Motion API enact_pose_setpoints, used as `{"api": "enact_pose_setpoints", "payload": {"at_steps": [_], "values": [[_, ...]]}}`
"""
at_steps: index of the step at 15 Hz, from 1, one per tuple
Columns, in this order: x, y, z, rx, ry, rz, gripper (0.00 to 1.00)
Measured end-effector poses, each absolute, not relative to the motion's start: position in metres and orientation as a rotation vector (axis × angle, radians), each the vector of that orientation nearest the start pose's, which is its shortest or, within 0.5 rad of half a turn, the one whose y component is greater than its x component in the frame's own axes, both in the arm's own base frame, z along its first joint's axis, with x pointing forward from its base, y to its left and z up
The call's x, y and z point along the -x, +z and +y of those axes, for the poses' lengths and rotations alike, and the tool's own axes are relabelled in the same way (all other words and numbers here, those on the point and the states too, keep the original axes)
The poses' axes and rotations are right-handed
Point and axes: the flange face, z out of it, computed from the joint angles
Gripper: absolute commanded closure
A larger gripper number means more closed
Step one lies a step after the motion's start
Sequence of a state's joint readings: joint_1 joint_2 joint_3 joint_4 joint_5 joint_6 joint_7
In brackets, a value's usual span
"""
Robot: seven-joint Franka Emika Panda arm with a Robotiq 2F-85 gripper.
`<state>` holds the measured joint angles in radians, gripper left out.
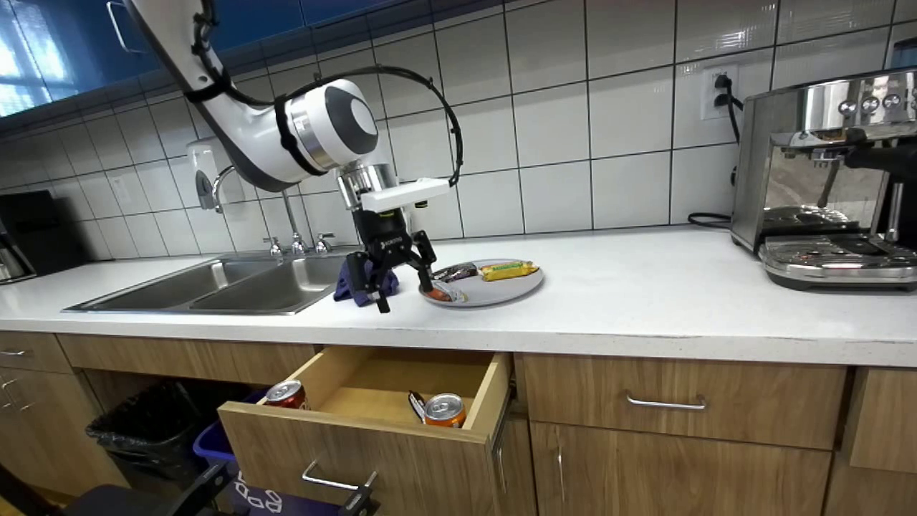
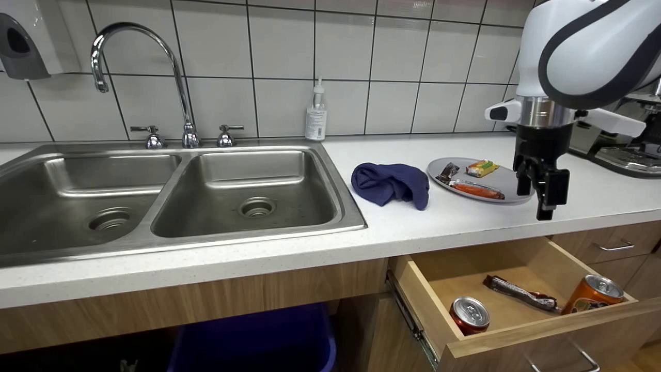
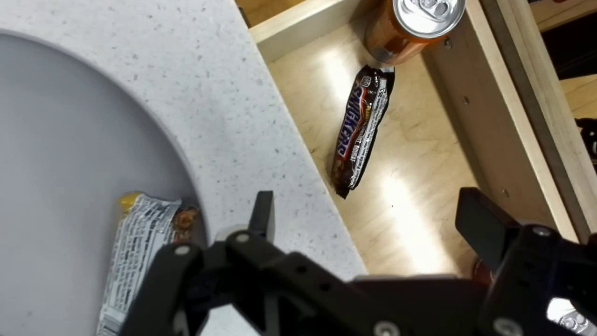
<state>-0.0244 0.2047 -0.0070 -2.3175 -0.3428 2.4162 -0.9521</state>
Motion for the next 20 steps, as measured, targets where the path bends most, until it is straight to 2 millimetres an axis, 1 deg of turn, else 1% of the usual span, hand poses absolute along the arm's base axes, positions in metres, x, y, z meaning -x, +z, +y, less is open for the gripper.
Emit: {"api": "enact_pose_setpoints", "payload": {"at_steps": [6, 9, 13, 20], "values": [[-0.538, 0.267, -0.018, 2.759, 0.211, -1.781, 0.0], [-0.555, 0.272, -0.019, 2.78, 0.166, -1.752, 0.0], [-0.58, 0.268, -0.019, 2.797, 0.125, -1.71, 0.0], [-0.619, 0.249, -0.021, 2.827, 0.088, -1.646, 0.0]]}}
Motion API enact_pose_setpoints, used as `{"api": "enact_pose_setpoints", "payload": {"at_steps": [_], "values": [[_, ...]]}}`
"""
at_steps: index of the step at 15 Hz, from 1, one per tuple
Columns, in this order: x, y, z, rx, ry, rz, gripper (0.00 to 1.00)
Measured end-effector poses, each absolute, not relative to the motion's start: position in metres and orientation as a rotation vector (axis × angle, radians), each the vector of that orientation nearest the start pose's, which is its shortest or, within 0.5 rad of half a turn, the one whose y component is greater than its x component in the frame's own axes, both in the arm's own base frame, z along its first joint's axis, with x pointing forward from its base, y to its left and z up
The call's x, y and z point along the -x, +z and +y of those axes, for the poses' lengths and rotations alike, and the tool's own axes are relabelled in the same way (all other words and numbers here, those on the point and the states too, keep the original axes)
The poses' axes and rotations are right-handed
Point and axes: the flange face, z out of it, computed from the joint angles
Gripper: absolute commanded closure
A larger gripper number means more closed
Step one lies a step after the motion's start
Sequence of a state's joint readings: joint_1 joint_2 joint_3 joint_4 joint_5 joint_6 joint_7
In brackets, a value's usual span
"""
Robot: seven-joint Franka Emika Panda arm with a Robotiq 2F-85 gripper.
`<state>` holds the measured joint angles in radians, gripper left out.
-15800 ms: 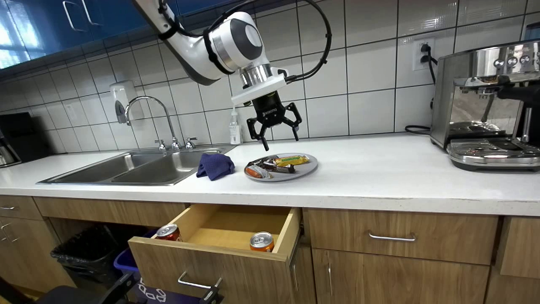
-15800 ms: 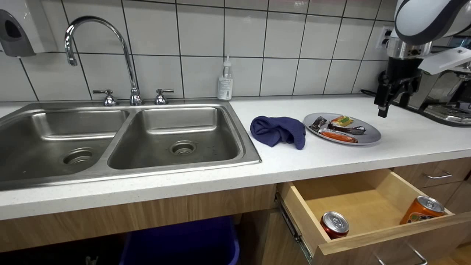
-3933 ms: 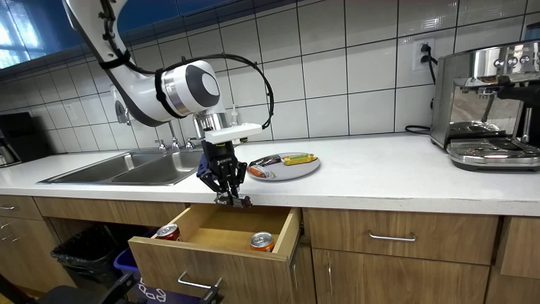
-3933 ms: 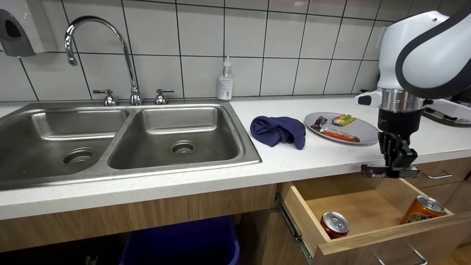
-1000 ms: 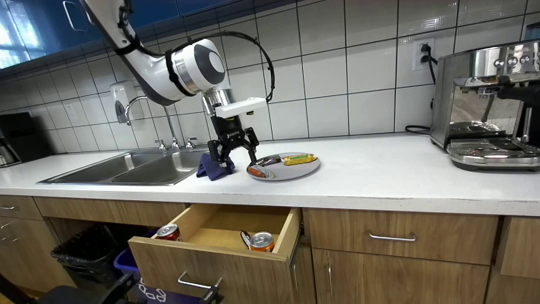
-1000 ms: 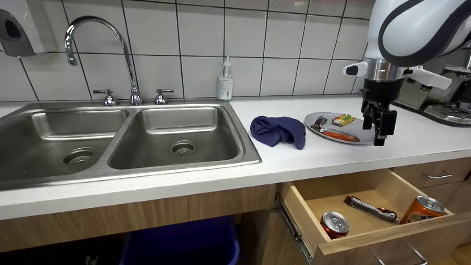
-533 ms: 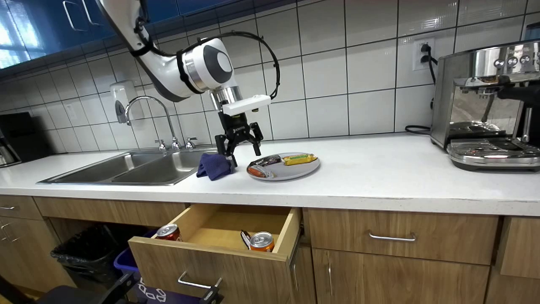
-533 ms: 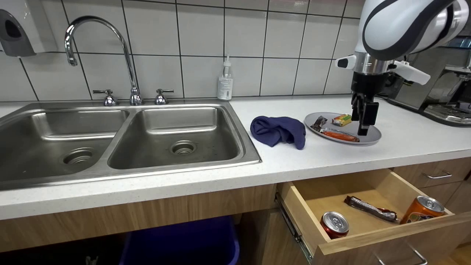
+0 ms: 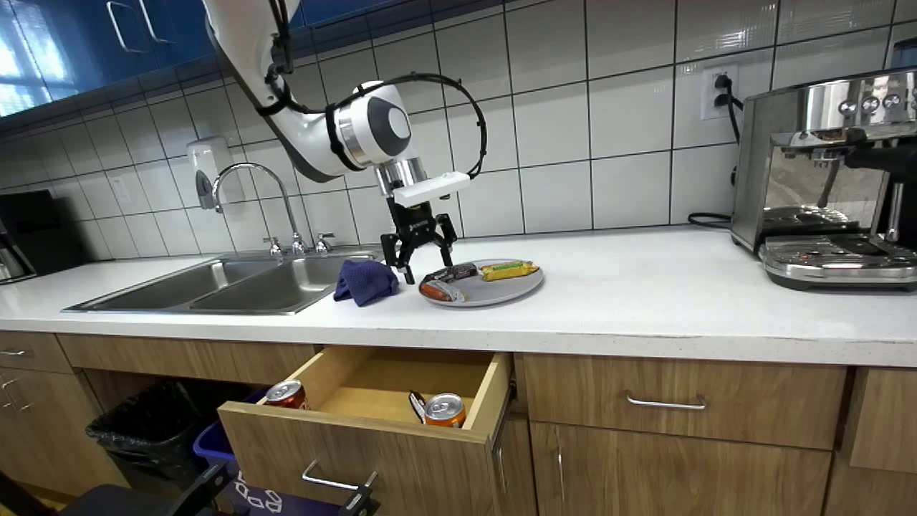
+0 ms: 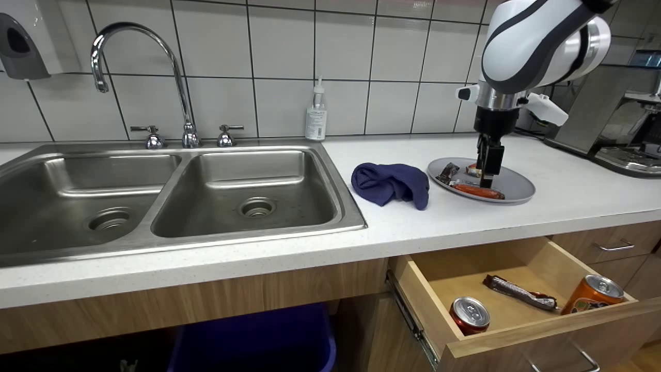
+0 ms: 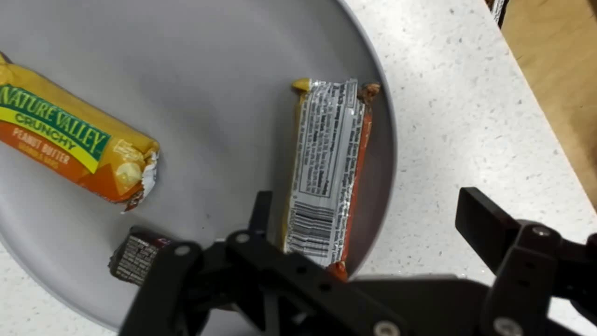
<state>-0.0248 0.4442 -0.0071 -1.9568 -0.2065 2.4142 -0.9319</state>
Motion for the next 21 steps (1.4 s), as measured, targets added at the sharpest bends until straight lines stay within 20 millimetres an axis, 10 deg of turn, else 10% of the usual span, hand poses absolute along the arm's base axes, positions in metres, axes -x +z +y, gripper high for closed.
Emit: {"api": "enact_pose_setpoints", "payload": {"at_steps": [17, 18, 21], "values": [[-0.654, 0.217, -0.033, 2.877, 0.159, -1.522, 0.0], [-0.655, 0.217, -0.034, 2.878, 0.161, -1.52, 0.25], [-0.657, 0.215, -0.034, 2.878, 0.166, -1.519, 0.42]]}}
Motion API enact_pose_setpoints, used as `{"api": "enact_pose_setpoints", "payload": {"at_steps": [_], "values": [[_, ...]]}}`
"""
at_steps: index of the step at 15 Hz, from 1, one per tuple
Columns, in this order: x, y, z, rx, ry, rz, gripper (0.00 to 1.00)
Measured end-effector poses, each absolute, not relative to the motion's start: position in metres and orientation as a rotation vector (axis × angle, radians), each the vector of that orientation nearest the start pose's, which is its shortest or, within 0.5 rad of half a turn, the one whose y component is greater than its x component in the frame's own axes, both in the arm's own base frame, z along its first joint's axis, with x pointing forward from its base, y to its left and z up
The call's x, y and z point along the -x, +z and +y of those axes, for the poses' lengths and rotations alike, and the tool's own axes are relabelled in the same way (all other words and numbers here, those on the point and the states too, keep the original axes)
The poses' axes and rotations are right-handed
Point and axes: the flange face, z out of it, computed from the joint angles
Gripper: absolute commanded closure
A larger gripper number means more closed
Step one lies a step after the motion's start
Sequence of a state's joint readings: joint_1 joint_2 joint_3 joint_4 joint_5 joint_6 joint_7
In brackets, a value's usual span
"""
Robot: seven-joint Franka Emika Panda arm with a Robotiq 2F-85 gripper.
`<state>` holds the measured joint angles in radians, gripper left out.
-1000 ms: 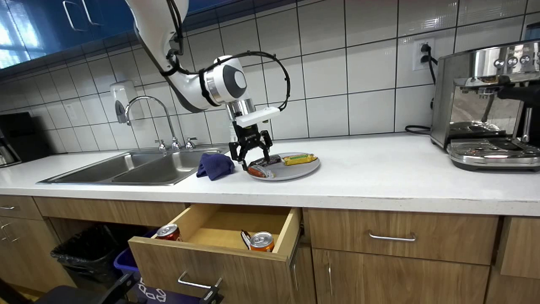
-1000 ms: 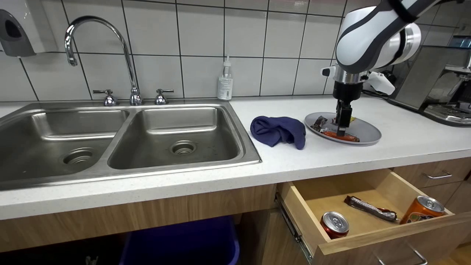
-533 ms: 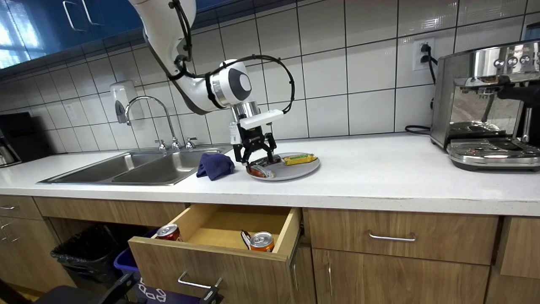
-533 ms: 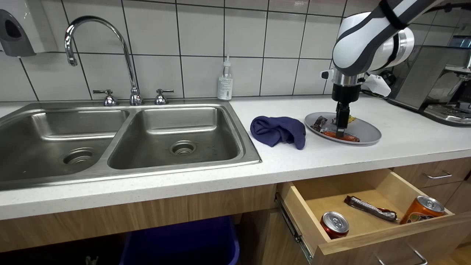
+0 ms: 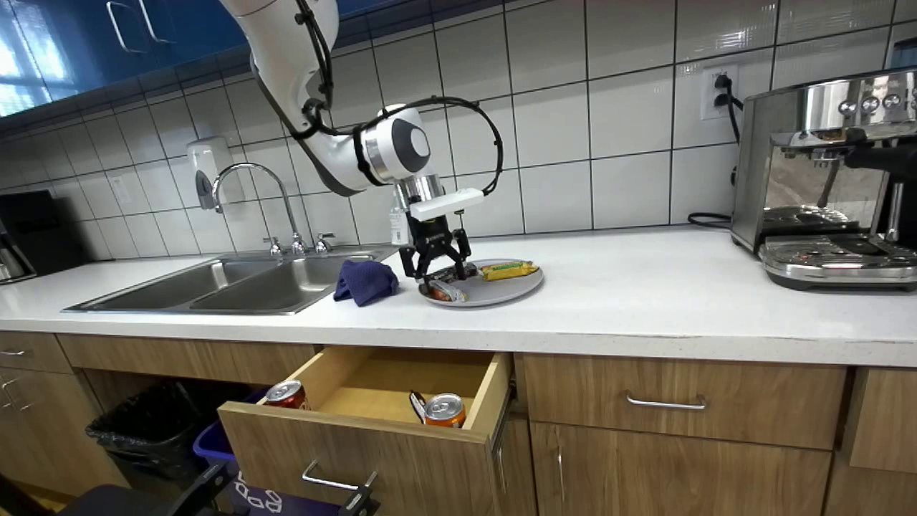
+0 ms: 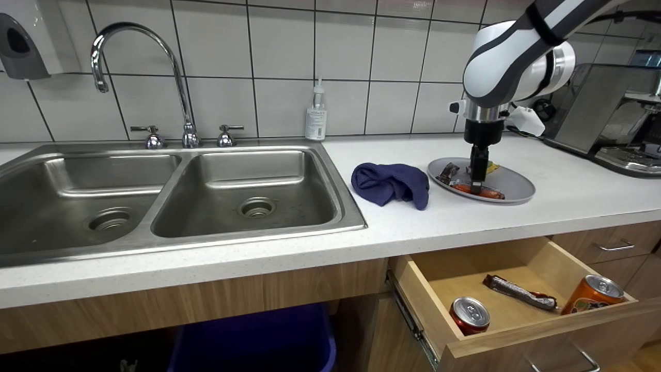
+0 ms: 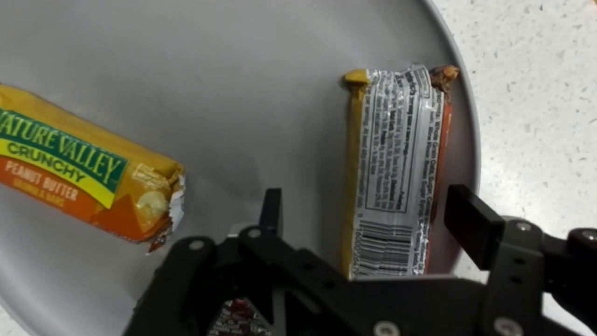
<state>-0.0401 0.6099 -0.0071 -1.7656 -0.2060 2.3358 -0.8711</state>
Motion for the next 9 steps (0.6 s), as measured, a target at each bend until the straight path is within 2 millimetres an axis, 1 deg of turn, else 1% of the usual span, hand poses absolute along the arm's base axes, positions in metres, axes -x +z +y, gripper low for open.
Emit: {"api": "enact_pose_setpoints", "payload": {"at_steps": [1, 3, 5, 6, 9], "values": [[-0.6577, 0.2149, -0.034, 2.878, 0.168, -1.518, 0.51], [-0.6583, 0.2148, -0.0342, 2.877, 0.171, -1.517, 0.66], [-0.6587, 0.2151, -0.0345, 2.877, 0.175, -1.516, 0.8], [-0.6589, 0.2153, -0.0346, 2.877, 0.176, -1.515, 0.83], [-0.6593, 0.216, -0.0352, 2.877, 0.183, -1.511, 0.83]]}}
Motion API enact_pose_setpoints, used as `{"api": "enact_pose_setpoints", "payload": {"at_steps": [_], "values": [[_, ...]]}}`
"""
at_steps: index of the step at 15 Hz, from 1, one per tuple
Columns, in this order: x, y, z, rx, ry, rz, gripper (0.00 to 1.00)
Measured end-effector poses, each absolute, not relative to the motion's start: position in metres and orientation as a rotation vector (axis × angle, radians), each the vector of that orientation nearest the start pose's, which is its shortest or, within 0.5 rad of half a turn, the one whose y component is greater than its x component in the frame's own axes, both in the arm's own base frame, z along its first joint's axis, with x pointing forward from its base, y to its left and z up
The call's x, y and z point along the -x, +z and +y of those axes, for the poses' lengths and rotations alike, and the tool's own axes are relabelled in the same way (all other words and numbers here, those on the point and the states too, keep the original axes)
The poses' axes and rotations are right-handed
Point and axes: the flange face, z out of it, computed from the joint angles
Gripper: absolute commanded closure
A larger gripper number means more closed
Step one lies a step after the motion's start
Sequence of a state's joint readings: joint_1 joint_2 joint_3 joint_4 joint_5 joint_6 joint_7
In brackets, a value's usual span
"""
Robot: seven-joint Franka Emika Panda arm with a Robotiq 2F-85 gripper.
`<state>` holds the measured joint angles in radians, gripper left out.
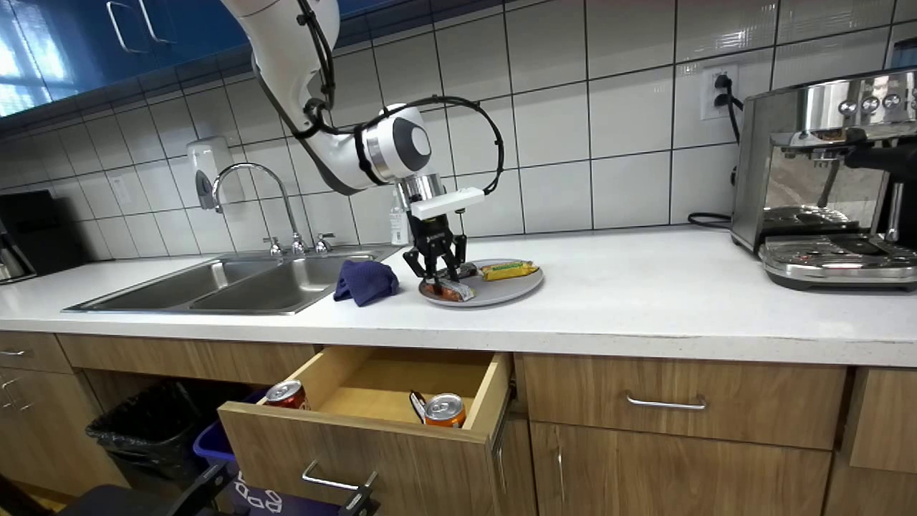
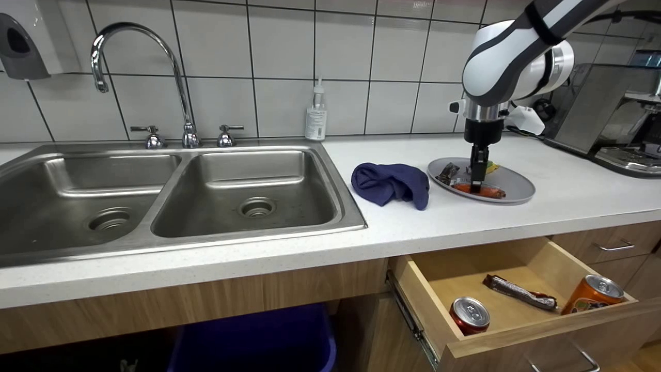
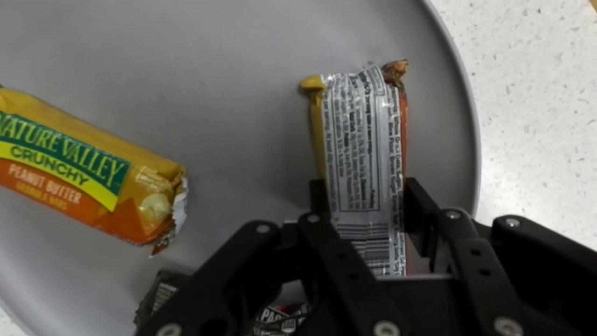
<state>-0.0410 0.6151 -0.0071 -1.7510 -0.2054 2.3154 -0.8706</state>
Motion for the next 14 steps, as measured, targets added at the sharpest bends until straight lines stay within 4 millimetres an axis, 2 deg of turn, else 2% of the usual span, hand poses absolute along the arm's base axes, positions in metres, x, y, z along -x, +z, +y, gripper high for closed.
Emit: {"api": "enact_pose_setpoints", "payload": {"at_steps": [7, 14], "values": [[-0.659, 0.217, -0.035, 2.876, 0.183, -1.511, 0.83], [-0.655, 0.232, -0.027, 2.872, 0.156, -1.526, 0.83]]}}
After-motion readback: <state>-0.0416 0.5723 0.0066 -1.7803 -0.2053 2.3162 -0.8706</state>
